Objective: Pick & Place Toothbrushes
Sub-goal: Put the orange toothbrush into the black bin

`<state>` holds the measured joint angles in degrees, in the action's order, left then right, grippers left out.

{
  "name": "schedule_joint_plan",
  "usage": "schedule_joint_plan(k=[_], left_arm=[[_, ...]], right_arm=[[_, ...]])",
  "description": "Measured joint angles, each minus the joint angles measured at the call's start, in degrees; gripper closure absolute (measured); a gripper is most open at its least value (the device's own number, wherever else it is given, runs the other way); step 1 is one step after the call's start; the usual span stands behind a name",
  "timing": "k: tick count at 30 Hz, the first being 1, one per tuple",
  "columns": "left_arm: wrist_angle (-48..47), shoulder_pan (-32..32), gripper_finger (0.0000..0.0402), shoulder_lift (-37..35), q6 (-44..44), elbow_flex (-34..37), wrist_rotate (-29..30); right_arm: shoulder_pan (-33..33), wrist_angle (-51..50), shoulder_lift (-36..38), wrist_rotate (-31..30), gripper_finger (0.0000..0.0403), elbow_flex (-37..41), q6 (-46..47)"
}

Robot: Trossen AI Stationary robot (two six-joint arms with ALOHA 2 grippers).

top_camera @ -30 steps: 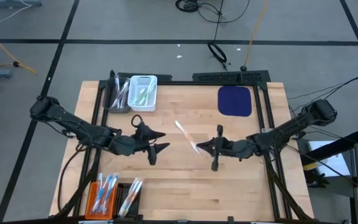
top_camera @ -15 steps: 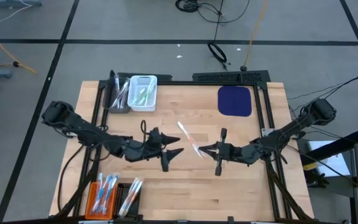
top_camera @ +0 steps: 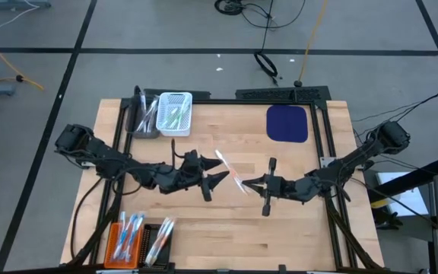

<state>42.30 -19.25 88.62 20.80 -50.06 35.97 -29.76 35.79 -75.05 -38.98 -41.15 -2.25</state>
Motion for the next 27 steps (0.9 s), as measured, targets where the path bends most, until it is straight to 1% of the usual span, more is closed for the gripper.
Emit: schedule_joint_plan(k=[5,12,15,17,19,27], left_arm=[[1.8,0.7,0.0158,0.0,-0.4,0.0,-0.4],[3.3,1.9,0.0158,0.0,-0.6,0.0,-4.2],[3.5,2.0,0.017,0.0,-0.6,0.0,-4.5],[4.2,2.0,0.0191,0.0,-0.9,0.0,-4.5],[4.4,2.0,0.0221,0.0,-1.2,0.0,-4.5],[4.4,2.0,0.0377,0.0,-4.0,0.0,-5.1]], right_arm=[[0.0,0.4,0.0,0.0,0.0403,0.0,0.0],[0.0,0.4,0.0,0.0,0.0403,0.0,0.0],[0.0,0.4,0.0,0.1,0.0403,0.0,0.0],[0.0,0.4,0.0,0.1,0.0403,0.0,0.0],[0.0,0.4,0.0,0.1,0.0403,0.0,0.0],[0.0,0.2,0.0,0.1,0.0403,0.0,0.0]])
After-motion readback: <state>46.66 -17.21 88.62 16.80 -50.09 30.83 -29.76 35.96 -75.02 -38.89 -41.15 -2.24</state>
